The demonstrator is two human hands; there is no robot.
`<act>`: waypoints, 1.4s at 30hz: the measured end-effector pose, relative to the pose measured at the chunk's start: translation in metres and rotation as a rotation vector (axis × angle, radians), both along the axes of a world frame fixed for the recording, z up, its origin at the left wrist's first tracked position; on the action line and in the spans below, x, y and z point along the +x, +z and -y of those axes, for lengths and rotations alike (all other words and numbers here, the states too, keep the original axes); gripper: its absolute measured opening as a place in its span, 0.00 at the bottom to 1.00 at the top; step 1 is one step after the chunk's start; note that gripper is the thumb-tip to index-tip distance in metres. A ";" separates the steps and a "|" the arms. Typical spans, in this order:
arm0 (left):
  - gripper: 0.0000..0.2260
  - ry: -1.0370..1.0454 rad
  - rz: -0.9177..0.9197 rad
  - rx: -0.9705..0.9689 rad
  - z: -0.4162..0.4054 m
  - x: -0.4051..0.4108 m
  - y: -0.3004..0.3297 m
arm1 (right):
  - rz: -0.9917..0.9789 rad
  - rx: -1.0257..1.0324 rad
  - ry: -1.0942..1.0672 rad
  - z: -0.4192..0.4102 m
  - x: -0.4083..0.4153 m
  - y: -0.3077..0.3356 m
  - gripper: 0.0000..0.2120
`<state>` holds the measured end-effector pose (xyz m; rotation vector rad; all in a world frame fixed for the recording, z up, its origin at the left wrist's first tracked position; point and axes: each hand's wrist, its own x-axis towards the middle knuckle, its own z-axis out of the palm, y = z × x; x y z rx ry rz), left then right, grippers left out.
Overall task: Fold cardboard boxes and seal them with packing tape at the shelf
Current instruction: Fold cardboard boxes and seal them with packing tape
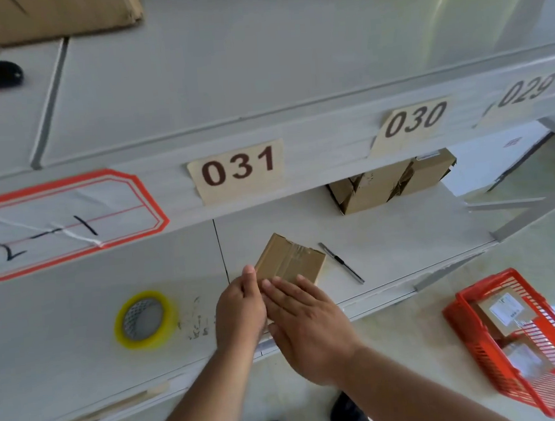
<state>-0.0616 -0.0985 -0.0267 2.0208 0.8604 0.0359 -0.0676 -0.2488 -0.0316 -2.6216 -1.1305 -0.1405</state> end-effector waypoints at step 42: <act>0.22 -0.141 -0.147 0.159 -0.003 -0.009 -0.038 | -0.160 -0.094 -0.121 -0.006 0.005 -0.046 0.27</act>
